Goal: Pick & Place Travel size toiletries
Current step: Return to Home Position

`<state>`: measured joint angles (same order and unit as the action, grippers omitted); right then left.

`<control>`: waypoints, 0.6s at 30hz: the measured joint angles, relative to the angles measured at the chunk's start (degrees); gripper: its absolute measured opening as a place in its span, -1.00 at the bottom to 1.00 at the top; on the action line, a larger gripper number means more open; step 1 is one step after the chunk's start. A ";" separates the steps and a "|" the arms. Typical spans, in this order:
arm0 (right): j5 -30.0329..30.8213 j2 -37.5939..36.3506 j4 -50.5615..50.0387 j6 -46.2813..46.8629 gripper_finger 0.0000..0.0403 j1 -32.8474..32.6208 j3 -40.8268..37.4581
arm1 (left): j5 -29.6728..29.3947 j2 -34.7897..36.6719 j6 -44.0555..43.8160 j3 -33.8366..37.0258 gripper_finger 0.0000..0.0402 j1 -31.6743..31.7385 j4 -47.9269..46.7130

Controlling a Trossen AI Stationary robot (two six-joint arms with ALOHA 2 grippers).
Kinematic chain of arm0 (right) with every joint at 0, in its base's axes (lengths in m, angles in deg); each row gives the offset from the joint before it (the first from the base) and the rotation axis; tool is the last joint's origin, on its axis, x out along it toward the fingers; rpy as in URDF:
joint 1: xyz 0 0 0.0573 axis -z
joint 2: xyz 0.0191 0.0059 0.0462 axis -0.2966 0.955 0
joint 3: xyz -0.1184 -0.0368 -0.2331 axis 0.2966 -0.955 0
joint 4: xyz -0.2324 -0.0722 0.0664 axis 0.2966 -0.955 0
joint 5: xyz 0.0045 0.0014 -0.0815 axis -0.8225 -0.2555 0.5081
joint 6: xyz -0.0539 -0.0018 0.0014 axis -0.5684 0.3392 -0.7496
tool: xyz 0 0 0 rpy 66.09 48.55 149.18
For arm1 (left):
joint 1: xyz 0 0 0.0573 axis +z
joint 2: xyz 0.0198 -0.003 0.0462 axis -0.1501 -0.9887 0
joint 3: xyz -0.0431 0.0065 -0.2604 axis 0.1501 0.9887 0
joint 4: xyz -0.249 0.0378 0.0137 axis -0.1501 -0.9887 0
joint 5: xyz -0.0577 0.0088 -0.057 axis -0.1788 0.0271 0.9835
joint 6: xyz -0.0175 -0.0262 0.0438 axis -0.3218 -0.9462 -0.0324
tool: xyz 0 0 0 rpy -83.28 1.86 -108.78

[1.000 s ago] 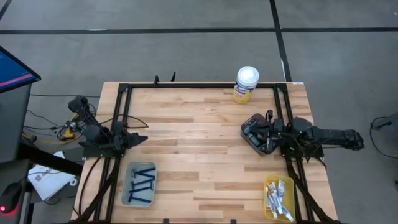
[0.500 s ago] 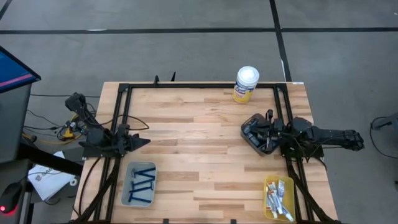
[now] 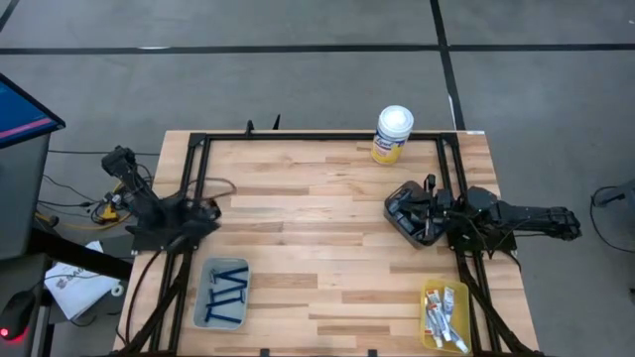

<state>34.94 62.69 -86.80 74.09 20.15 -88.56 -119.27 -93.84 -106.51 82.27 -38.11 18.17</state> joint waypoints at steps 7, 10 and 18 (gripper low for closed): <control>0.00 0.00 0.01 0.00 -1.00 0.00 0.00 | 17.12 5.20 21.58 0.02 -1.00 3.04 -5.72; -0.01 0.00 0.01 0.00 -1.00 -0.01 0.00 | 19.32 12.94 11.70 0.02 -1.00 9.75 -21.73; 0.07 -0.01 0.57 0.00 -1.00 -0.02 -0.02 | 54.91 13.36 14.90 0.02 -1.00 34.06 -31.11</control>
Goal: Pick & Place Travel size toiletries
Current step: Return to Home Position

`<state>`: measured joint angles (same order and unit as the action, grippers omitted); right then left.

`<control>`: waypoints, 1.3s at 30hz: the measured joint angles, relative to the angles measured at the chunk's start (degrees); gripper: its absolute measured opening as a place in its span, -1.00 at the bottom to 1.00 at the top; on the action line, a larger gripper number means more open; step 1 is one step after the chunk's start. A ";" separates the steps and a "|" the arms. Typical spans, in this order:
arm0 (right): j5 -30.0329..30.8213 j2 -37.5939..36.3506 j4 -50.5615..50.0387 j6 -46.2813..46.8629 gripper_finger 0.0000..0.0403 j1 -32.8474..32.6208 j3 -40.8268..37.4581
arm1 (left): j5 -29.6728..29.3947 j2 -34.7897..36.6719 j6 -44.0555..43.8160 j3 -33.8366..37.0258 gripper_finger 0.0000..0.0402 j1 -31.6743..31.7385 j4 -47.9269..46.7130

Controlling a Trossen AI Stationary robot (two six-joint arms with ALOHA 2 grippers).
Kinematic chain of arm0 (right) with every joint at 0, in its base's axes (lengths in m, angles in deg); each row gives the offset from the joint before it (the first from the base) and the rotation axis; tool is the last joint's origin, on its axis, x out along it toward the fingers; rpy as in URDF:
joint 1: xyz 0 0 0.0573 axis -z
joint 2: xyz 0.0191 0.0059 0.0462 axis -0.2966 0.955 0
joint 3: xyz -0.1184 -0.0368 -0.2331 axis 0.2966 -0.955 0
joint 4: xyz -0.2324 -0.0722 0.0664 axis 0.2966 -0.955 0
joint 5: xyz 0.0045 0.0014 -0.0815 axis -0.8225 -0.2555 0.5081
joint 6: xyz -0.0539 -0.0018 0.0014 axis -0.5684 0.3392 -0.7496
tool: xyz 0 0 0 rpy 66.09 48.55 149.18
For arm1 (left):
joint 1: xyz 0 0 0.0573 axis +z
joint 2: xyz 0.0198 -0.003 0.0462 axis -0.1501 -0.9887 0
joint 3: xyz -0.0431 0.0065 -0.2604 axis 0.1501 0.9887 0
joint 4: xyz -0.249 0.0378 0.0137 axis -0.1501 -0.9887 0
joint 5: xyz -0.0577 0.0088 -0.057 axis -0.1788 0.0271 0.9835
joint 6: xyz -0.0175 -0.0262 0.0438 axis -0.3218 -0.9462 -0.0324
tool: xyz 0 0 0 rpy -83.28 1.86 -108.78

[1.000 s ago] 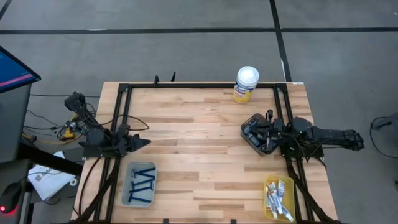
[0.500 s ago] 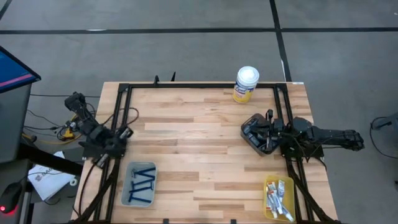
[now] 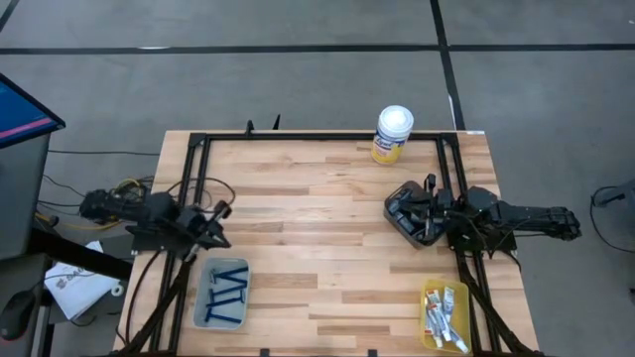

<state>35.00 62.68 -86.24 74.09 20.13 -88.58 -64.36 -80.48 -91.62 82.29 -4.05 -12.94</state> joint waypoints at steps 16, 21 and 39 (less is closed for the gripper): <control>0.00 -0.01 -0.54 0.00 -1.00 -0.22 0.00 | -1.80 0.00 0.32 -0.04 -1.00 6.99 -11.42; 0.04 -0.01 -0.56 0.00 -1.00 -0.22 0.00 | -1.80 -0.28 0.22 -0.02 -1.00 6.99 -11.28; 0.07 -0.01 -0.56 0.00 -1.00 -0.22 0.00 | -1.78 -4.06 0.20 0.02 -1.00 6.99 -10.35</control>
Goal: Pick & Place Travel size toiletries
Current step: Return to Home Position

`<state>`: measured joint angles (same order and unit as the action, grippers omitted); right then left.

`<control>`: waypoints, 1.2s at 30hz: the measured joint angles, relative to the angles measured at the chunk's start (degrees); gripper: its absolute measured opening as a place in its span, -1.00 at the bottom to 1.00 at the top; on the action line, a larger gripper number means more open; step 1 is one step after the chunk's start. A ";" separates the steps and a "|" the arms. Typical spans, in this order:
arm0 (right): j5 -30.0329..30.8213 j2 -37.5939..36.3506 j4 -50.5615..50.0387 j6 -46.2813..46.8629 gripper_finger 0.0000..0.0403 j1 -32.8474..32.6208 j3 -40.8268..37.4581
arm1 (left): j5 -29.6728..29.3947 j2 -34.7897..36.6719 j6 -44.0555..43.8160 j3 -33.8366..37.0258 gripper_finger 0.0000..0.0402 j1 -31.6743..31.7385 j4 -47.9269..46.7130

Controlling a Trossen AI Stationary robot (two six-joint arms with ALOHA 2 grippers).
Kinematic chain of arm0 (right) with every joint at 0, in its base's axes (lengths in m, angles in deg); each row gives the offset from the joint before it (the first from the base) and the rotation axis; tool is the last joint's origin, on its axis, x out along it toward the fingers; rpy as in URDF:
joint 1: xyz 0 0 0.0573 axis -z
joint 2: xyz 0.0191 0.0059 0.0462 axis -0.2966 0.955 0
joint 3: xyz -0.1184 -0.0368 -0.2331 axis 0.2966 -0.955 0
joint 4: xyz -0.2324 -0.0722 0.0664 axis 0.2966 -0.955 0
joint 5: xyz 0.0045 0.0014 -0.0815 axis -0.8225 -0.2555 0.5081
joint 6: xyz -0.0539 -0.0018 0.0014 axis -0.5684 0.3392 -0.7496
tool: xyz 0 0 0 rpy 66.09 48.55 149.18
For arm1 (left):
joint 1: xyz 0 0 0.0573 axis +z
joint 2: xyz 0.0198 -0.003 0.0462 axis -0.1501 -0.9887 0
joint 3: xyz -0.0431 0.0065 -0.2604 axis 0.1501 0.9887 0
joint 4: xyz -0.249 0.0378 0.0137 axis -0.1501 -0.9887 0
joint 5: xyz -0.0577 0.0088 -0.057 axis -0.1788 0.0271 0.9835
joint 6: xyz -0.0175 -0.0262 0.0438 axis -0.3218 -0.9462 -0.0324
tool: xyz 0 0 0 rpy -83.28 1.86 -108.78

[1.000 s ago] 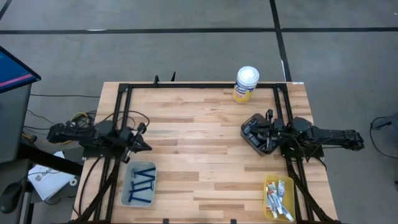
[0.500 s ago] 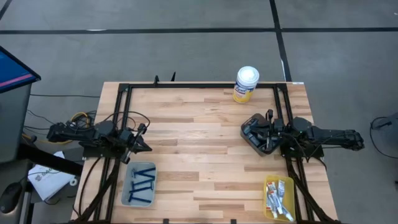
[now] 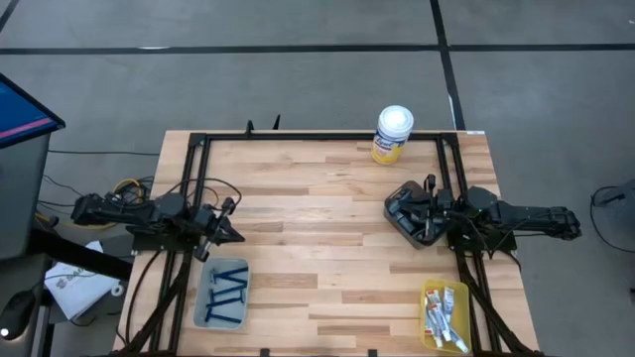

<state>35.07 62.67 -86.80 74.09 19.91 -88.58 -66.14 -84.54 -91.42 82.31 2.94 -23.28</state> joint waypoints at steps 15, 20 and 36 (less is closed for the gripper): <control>0.00 0.00 0.00 0.00 -1.00 0.00 0.00 | 0.00 -2.93 0.00 0.00 -1.00 0.00 0.39; 0.00 0.00 0.00 0.00 -1.00 0.00 0.00 | 0.00 -3.57 0.00 0.00 -1.00 0.00 0.43; 0.00 0.00 0.00 0.00 -1.00 0.00 0.00 | 0.00 -3.57 0.00 0.00 -1.00 0.00 0.83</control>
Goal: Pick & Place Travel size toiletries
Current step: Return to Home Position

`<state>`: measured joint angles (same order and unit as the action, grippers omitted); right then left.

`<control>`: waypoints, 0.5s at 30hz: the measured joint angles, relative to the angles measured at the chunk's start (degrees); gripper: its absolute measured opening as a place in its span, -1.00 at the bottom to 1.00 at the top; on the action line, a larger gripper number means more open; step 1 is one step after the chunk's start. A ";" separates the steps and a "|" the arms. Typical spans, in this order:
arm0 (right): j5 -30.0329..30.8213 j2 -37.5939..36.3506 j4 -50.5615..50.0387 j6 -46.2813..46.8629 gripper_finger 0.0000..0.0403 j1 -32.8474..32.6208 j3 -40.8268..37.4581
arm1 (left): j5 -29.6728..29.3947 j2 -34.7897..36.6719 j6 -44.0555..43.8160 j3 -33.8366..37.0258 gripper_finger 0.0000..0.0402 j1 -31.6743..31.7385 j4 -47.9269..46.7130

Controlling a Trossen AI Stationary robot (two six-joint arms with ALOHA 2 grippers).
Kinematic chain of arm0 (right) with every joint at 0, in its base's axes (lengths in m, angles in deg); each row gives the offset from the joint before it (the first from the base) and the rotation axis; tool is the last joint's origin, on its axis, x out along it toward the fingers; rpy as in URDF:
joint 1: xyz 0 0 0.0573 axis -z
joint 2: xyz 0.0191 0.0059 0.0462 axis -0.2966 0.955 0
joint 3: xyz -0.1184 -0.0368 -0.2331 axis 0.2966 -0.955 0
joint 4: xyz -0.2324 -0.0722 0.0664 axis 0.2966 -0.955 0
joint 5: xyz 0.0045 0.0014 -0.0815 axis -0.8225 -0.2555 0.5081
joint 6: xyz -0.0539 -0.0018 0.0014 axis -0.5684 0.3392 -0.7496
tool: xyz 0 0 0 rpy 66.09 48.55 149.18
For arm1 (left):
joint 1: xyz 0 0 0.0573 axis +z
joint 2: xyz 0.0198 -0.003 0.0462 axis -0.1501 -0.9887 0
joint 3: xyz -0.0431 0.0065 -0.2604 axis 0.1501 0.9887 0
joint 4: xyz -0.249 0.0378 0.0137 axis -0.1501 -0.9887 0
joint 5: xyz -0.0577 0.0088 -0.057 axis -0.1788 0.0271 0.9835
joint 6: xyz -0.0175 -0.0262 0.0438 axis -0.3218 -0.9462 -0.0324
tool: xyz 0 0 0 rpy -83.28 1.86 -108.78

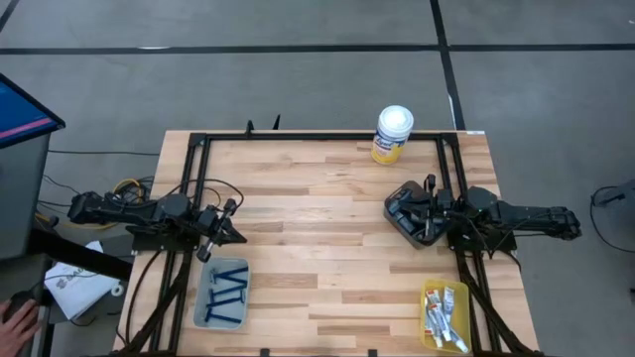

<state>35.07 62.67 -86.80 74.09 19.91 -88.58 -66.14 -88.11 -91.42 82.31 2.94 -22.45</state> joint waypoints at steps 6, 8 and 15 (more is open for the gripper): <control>0.00 0.00 0.00 0.00 -1.00 0.00 0.00 | 0.00 0.00 0.00 0.00 -1.00 0.00 0.09; 0.00 0.00 0.00 0.00 -1.00 0.00 0.00 | 0.00 0.00 0.00 0.00 -1.00 0.00 0.11; -0.02 0.00 0.00 0.00 -1.00 0.00 0.00 | 0.00 0.00 0.00 0.00 -1.00 0.00 0.42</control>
<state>35.05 62.67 -86.80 74.09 19.91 -88.58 -66.14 -88.11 -91.42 82.31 2.94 -22.04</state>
